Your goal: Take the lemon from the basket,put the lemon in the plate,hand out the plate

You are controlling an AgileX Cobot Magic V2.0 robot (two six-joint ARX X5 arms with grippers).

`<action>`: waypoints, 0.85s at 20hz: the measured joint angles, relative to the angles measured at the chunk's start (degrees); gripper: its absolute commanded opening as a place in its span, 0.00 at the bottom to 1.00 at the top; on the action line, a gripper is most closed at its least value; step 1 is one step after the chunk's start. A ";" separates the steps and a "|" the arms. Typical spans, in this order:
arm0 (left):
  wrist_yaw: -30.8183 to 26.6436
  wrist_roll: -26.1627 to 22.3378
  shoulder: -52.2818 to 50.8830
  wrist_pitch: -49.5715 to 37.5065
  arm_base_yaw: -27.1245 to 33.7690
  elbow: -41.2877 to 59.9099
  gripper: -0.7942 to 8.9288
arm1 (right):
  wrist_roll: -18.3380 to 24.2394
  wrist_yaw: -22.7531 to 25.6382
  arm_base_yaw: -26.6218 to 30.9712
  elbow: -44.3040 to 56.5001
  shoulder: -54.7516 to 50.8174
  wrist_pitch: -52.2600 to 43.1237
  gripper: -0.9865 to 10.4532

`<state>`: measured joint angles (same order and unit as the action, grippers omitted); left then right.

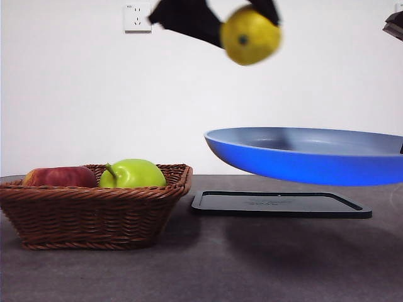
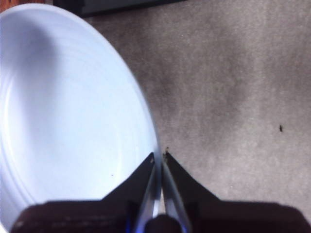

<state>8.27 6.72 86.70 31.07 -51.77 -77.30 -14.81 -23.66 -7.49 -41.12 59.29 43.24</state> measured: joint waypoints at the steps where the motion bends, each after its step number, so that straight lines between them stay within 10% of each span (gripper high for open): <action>1: -1.62 -0.52 0.98 -0.52 -1.88 0.00 0.31 | 0.00 0.02 0.00 0.00 0.00 -0.02 0.09; 17: -3.65 -3.34 11.80 -1.81 -6.82 0.04 0.42 | 0.02 -0.15 0.00 0.00 0.00 2.80 0.09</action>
<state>4.62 3.38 98.50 29.26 -58.59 -77.25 -14.79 -23.81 -7.49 -41.12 59.29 46.04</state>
